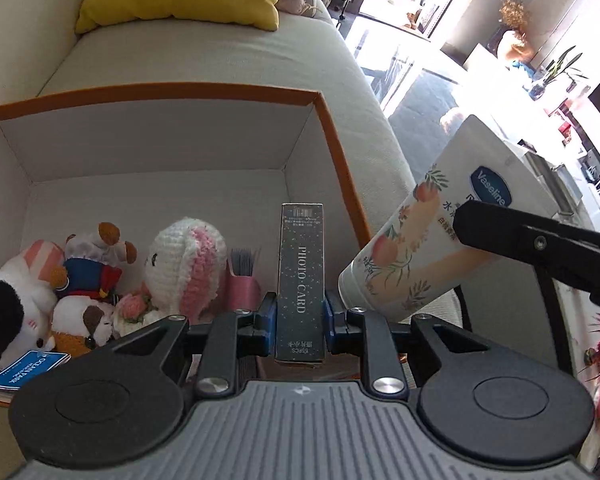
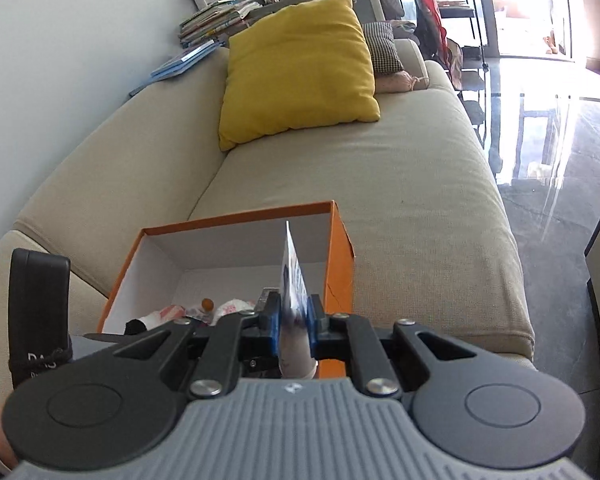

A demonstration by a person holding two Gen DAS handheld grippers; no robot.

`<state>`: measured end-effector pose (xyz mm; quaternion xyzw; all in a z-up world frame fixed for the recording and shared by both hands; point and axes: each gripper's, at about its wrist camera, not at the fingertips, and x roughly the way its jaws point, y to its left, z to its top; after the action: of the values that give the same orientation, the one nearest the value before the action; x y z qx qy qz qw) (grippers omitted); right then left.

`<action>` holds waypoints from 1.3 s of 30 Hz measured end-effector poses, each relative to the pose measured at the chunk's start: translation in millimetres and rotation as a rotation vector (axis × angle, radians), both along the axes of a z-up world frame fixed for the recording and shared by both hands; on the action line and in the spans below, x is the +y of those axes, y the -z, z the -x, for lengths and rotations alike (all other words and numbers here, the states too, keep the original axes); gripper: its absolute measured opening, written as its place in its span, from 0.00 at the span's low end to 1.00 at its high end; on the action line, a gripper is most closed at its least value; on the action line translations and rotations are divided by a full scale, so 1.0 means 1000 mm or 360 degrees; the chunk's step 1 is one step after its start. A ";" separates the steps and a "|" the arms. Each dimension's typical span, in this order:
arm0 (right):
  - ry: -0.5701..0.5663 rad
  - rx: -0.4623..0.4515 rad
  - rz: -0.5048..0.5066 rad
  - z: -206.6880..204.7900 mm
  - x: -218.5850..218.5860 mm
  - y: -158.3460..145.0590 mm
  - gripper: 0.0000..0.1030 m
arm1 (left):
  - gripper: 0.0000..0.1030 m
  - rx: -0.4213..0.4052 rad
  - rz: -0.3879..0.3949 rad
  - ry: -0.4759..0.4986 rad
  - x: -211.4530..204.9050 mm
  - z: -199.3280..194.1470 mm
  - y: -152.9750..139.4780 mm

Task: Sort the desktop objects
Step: 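Lower the photo card box and tube into the orange box and open both tools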

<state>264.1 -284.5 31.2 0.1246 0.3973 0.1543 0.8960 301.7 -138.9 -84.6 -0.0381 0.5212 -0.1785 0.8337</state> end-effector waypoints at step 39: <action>-0.0107 0.0383 0.0162 -0.024 0.046 0.064 0.14 | 0.29 0.0065 0.0064 0.0074 0.046 0.025 -0.012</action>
<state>288.4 -238.5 -32.6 0.0831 0.5132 0.1478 0.8413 276.9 -93.2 -72.7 -0.0464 0.5352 -0.2076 0.8175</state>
